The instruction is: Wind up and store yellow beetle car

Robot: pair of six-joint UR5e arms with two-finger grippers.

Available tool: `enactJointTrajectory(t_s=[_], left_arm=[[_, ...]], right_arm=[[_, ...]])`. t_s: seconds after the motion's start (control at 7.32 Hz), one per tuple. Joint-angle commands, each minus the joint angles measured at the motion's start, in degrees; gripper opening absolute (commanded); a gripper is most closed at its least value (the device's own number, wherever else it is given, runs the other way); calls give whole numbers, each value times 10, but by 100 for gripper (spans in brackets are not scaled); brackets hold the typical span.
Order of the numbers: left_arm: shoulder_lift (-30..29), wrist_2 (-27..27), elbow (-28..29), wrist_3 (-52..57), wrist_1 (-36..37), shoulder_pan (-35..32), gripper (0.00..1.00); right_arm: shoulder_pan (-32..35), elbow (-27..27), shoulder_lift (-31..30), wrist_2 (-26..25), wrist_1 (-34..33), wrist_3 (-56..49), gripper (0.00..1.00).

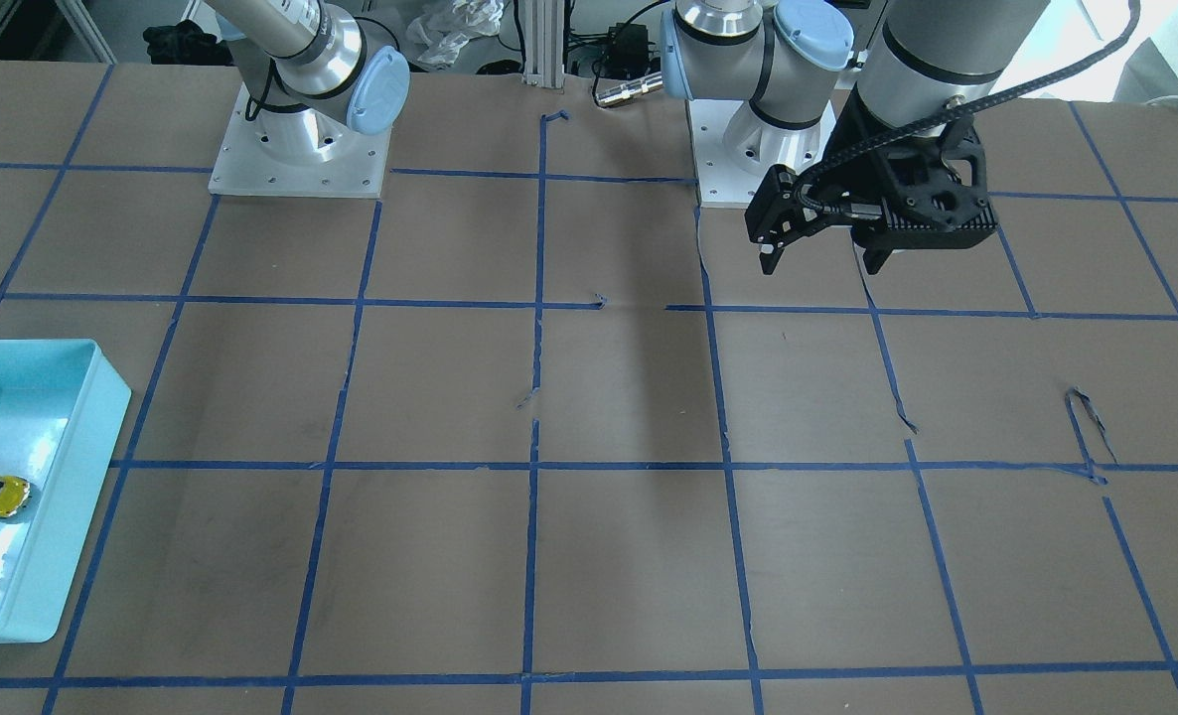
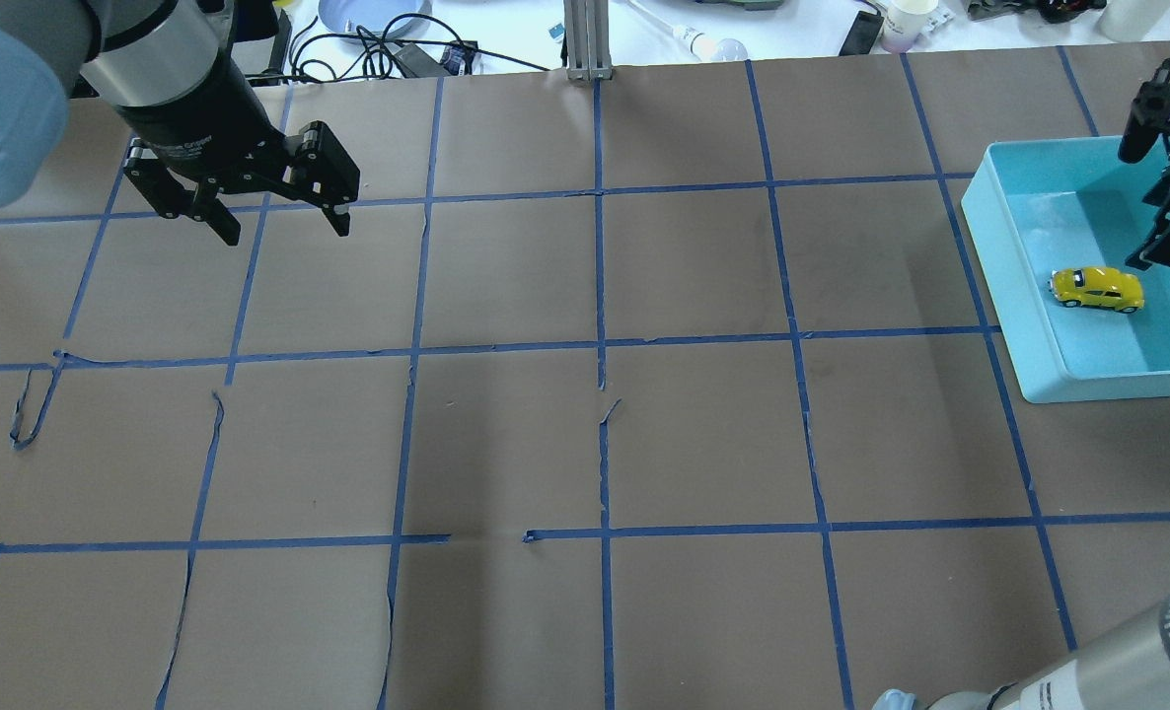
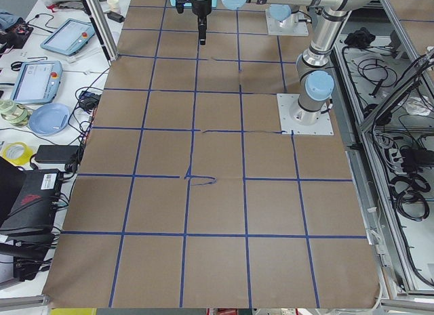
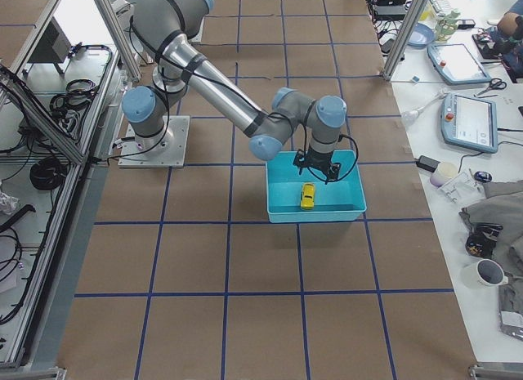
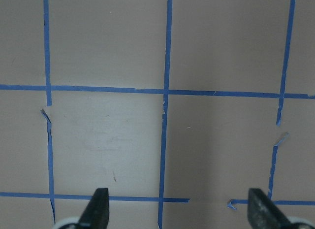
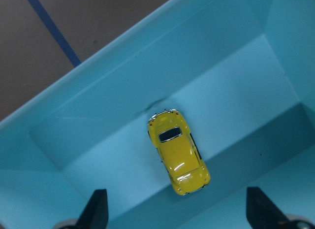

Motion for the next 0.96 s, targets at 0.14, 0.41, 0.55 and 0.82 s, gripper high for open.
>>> enactJointTrajectory(t_s=[0.14,0.41,0.55,0.82], left_arm=[[-1,3,-1,3,-3,9,100],[-4,1,-2,0,-3,8,100],[-4,1,-2,0,-3,8,100],[-3,0,-8,0,-3,8,100]], right_arm=[[47,-7,-96,-6,106,364,100],[94,-11,-133,-6,156,628,100],[121,-11,-143,-5,170,723,100],[184,-10,-158,2,199,741,100]])
